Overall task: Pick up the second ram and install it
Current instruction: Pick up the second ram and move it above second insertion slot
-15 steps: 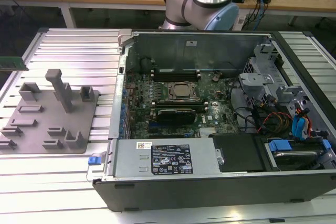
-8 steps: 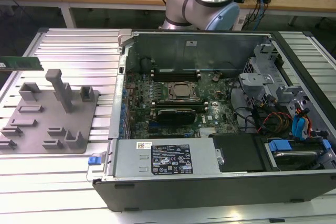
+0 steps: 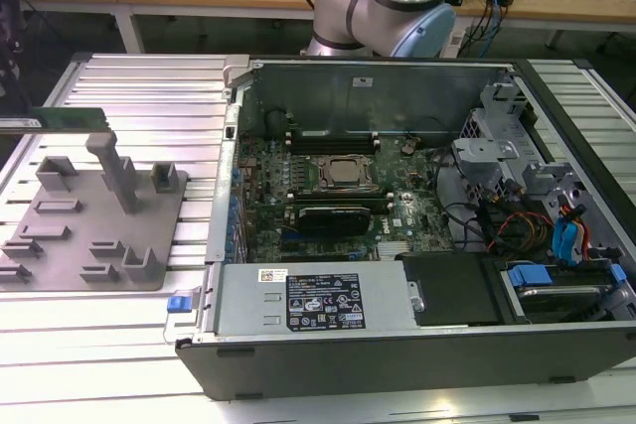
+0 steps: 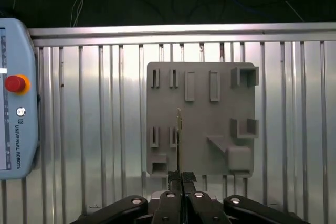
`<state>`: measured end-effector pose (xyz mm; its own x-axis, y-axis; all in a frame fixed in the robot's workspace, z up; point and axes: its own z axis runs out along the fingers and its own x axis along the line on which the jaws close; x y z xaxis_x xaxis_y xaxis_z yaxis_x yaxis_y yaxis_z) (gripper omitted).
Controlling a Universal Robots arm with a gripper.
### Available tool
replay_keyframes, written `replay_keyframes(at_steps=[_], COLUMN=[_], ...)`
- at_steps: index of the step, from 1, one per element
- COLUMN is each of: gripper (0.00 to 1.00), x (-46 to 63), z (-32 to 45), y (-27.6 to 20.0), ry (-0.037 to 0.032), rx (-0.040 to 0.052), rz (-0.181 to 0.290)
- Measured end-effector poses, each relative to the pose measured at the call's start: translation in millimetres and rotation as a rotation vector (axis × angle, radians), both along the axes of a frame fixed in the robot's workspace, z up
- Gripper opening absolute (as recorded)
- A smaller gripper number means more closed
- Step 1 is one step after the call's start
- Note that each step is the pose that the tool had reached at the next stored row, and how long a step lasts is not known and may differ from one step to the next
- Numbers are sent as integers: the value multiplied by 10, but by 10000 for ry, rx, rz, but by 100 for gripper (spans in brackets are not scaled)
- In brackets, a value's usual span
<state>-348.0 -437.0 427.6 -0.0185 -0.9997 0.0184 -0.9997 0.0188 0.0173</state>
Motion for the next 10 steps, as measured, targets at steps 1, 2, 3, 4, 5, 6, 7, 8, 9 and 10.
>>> replay_keyframes(at_steps=[1, 2, 3, 4, 5, 6, 7, 8, 9, 10], gripper=[9, 9, 9, 9, 9, 9, 9, 9, 9, 9], x=[20, 29, 58, 92, 129, 147, 171, 195, 213, 232], z=[0, 0, 0, 0, 0, 0, 0, 0, 0, 0], y=[0, 0, 0, 0, -1, -1, -1, -1, -1, -1], ry=[0, 0, 0, 0, 0, 0, -1, 0, 1, 0], rx=[0, 0, 0, 1, 0, 1, 1, 0, 0, 0], rz=[0, 0, 0, 0, 0, 0, 1, 1, 0, 0])
